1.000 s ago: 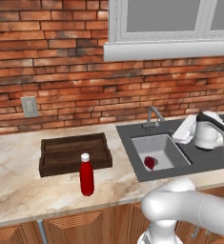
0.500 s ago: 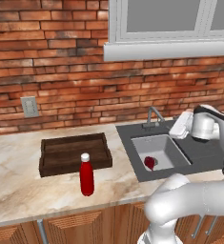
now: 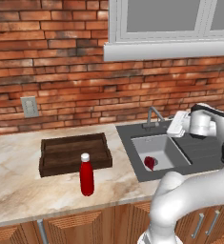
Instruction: Pick up all produce items and place them in the sink. Turn on the sink faucet to wash them. Then turn the sink off and put them in the tray.
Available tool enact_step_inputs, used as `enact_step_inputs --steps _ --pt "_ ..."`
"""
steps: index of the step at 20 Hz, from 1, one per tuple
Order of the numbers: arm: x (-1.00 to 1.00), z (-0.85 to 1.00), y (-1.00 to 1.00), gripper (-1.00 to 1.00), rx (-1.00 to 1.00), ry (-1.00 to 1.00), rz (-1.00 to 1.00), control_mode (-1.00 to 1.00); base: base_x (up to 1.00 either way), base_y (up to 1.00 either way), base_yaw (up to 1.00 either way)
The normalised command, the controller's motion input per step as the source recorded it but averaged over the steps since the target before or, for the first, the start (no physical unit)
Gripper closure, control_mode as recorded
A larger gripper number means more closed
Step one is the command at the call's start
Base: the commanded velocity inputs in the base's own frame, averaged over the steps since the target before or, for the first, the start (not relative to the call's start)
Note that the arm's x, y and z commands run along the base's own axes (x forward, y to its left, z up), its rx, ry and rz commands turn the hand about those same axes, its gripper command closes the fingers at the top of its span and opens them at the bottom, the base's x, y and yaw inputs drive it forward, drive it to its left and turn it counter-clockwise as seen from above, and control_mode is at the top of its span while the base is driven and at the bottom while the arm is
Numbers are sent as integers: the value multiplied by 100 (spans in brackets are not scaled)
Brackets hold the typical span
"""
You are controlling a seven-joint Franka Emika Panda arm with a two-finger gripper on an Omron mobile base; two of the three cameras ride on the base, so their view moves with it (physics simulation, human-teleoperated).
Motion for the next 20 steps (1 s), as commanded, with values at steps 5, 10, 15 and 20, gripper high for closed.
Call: enact_step_inputs --steps 5,10,15,20 --pt "28 -20 -1 -100 1 0 9 -100 0 0 0" --pt "34 -14 0 -100 1 0 6 -100 0 0 0" --pt "37 -11 0 -100 2 0 5 -100 0 0 0" --pt "32 -13 0 -100 1 0 4 -100 0 0 0"
